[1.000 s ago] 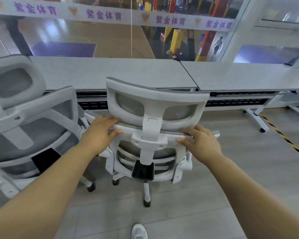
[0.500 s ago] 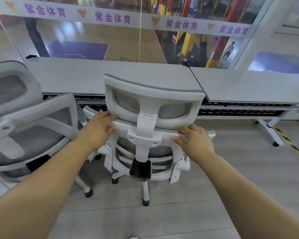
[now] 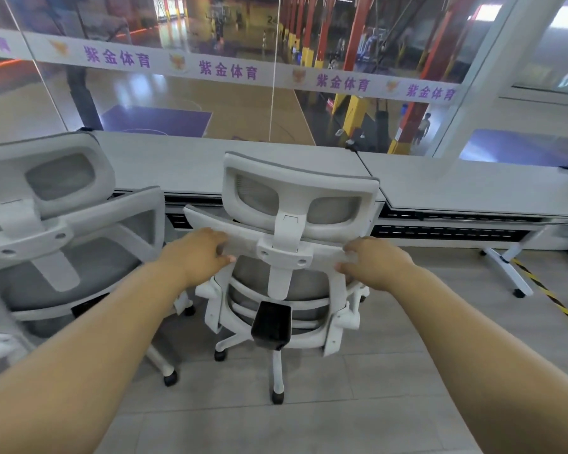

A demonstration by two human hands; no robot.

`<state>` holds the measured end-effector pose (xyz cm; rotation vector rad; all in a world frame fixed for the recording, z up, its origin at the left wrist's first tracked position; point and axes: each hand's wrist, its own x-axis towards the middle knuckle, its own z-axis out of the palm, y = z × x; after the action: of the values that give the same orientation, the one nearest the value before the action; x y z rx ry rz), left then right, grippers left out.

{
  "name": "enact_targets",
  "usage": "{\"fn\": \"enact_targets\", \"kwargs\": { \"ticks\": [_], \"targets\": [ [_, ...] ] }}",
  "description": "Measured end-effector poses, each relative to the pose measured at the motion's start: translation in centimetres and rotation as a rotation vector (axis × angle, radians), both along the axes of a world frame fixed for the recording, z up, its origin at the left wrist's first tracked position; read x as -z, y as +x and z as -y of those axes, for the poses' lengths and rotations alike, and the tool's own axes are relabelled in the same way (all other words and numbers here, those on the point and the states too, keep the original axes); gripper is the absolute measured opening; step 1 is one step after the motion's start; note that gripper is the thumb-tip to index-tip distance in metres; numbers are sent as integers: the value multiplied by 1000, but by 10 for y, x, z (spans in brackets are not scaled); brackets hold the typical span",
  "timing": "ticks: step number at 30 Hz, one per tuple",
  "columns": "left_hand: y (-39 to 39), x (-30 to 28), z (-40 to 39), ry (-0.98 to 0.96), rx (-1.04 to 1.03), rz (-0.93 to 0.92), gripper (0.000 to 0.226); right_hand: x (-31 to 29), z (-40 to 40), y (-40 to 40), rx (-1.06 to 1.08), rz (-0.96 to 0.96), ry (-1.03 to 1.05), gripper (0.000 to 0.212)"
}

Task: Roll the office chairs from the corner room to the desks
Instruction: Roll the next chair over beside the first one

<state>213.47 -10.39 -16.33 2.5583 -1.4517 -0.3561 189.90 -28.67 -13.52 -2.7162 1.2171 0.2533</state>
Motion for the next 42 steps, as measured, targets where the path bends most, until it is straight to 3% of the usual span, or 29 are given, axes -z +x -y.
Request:
{"fn": "enact_targets", "kwargs": {
  "ticks": [12,15,22,28,42],
  "targets": [
    [-68,8,-180,157,-128,-19,24,7,-136,-42,-212,-212,157,55],
    [-81,4,-232,151,-218,-38,32,3,-166,-36,-318,-234,133,54],
    [-135,-10,-368,165,-529,-13,28,-11,-255,-12,-604,-218,65,31],
    [-234,-13,-480,177,-838,-31,42,-14,-354,-20,-898,-224,49,51],
    [-523,-4,-728,181,-1485,-194,45,-18,-646,-123,-1558,-281,-104,54]
  ]
}}
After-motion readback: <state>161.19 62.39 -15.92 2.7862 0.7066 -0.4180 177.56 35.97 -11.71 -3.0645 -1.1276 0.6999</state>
